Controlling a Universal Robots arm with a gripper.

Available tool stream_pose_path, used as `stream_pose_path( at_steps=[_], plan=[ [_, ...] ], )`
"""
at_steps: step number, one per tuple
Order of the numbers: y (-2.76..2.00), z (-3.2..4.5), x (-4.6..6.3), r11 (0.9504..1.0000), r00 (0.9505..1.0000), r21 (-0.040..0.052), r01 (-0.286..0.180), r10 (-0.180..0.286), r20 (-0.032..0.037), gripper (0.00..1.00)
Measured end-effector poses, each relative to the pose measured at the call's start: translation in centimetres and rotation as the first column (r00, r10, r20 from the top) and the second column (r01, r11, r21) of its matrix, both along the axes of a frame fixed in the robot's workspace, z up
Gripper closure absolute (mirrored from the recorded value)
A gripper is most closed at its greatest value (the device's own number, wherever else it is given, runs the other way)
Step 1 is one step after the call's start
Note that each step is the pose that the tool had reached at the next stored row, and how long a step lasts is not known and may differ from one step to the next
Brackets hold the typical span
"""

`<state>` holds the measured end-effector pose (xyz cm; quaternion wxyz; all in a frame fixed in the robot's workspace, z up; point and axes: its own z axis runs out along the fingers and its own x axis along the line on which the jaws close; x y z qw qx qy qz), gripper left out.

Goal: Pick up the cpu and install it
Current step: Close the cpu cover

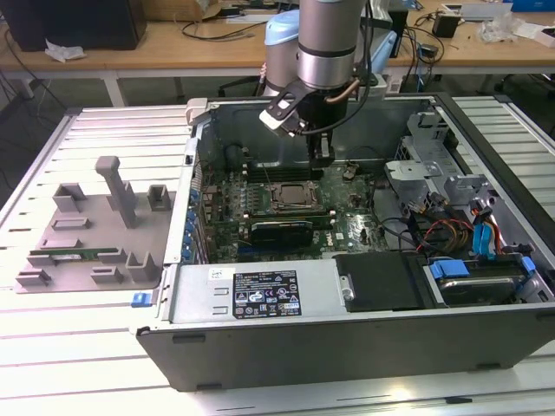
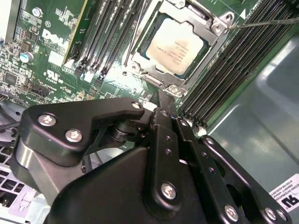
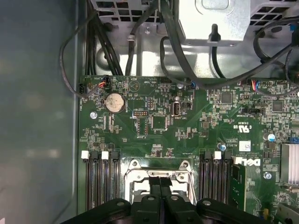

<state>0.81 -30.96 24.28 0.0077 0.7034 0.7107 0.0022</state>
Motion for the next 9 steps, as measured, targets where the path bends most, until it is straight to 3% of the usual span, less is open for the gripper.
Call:
stream_pose_path(
  at_steps=[9],
  plan=[
    [-0.60,-0.31,-1.2,1.0000,1.0000,0.0001,0.000,0.000,0.0001,0.89]
  ],
)
